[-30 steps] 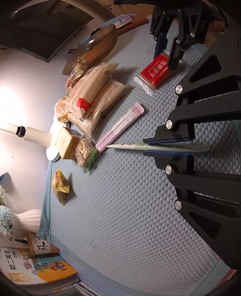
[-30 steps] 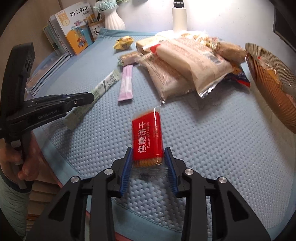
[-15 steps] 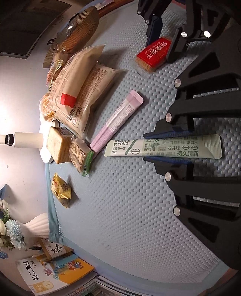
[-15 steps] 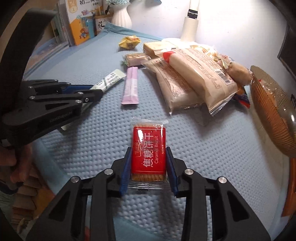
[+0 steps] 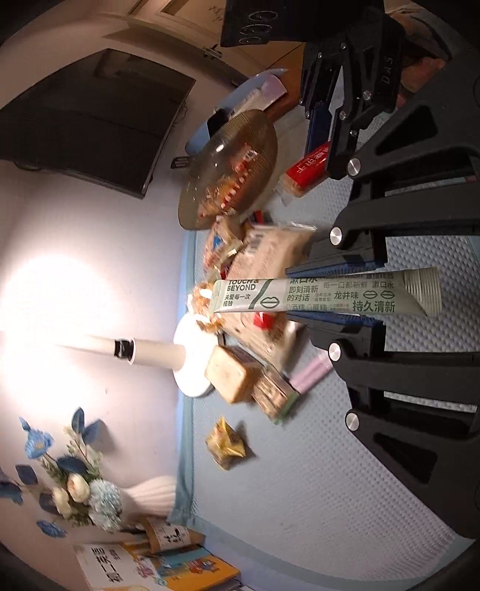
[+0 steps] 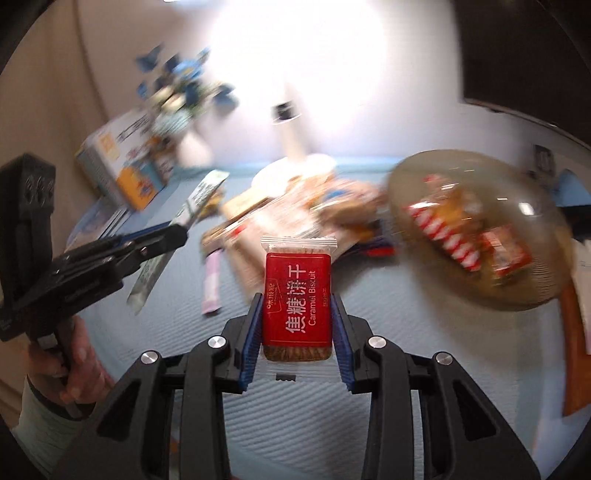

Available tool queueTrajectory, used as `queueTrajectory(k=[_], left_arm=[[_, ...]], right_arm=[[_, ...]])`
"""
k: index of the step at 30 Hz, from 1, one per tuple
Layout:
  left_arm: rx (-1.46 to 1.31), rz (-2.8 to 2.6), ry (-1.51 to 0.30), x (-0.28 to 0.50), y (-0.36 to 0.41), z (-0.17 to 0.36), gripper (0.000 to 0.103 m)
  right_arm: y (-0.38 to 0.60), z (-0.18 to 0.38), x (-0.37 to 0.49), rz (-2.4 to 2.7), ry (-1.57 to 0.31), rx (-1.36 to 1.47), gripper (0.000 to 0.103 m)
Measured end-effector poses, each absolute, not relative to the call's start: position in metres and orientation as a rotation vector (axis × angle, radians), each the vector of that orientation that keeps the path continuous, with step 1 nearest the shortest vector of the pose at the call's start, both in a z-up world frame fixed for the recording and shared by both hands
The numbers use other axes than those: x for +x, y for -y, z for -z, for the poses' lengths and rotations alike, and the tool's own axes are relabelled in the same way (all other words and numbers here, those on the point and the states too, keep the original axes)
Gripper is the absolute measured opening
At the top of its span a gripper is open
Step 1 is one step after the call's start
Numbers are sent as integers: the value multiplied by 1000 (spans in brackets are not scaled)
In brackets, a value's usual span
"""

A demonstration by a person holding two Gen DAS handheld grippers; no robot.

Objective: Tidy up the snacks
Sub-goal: 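Carry both packets over the glass bowl and open both grippers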

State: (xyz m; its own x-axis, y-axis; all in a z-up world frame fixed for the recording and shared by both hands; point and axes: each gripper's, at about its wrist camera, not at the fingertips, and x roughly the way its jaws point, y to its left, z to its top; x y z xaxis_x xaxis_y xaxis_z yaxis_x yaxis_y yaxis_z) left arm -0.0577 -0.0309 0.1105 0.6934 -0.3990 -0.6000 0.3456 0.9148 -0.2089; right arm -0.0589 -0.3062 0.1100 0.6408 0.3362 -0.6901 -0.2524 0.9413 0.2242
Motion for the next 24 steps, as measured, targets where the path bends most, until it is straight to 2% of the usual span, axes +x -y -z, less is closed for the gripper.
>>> queueTrajectory(k=[8,12,15,18,24], left_arm=[[-73,599,-705,11,146,-132,16],[-66,664,-724,38,202,-132,17],[-67,692,-721,54,232,-133,18],[-68,654,-713,61,240,-133,62],[-140,595,-688,45,183,-140,61]], right_arm=[[434,-104,-3,-76,-816,311,34],[458,-103,12,-46,-810,348,35],[464,-104,17,-29,-802,355,41],[470,-104,10,-26,-792,376,41],[458,-101,-5,-70,-799,402,41]])
